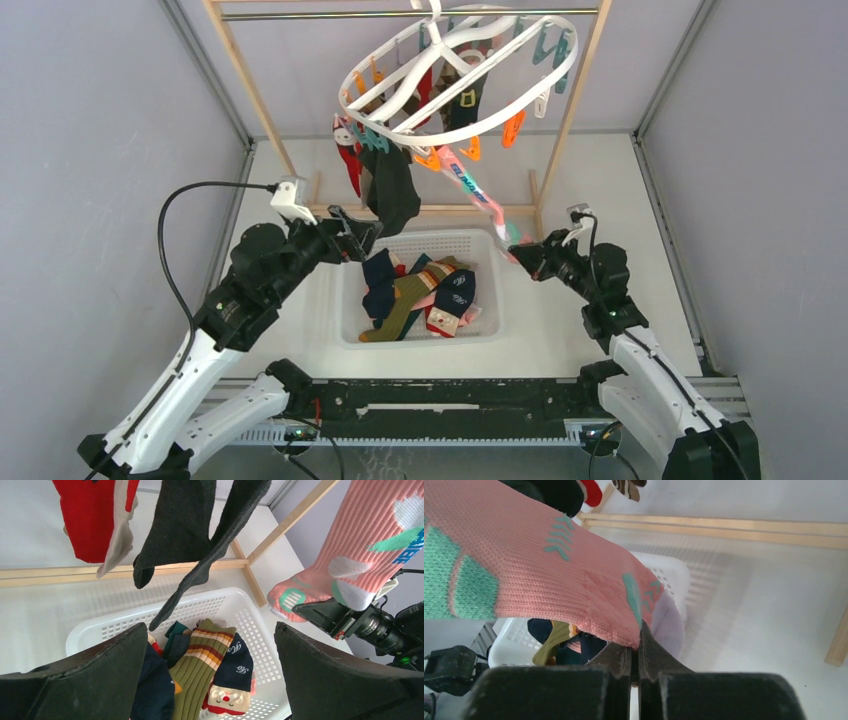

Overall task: Remove the socks clipped to the hanger
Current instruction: Remove the sock from the hanger.

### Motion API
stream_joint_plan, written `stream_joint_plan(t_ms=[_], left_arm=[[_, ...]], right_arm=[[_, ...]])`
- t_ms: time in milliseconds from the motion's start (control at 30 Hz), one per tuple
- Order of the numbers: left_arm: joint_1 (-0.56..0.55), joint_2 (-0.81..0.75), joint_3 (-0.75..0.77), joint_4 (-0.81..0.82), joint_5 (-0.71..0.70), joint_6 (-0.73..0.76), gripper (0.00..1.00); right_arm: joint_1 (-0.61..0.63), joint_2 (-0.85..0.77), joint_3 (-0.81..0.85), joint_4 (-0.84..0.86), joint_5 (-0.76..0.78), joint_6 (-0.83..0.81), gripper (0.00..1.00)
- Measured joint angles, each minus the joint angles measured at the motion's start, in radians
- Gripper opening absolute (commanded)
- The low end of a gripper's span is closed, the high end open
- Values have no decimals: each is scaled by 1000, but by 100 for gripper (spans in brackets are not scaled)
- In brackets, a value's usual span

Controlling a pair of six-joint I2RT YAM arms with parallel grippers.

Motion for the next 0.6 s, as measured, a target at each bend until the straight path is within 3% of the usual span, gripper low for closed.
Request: stream_joint_plan(t_ms=[300,600], left_arm=[[-7,-12,0,-3,-6,0,100],[-16,-11,1,1,-7,-2,100]], right_arm=[[-134,8,0,50,-88,83,0],[-155,154,0,127,-177,156,0]])
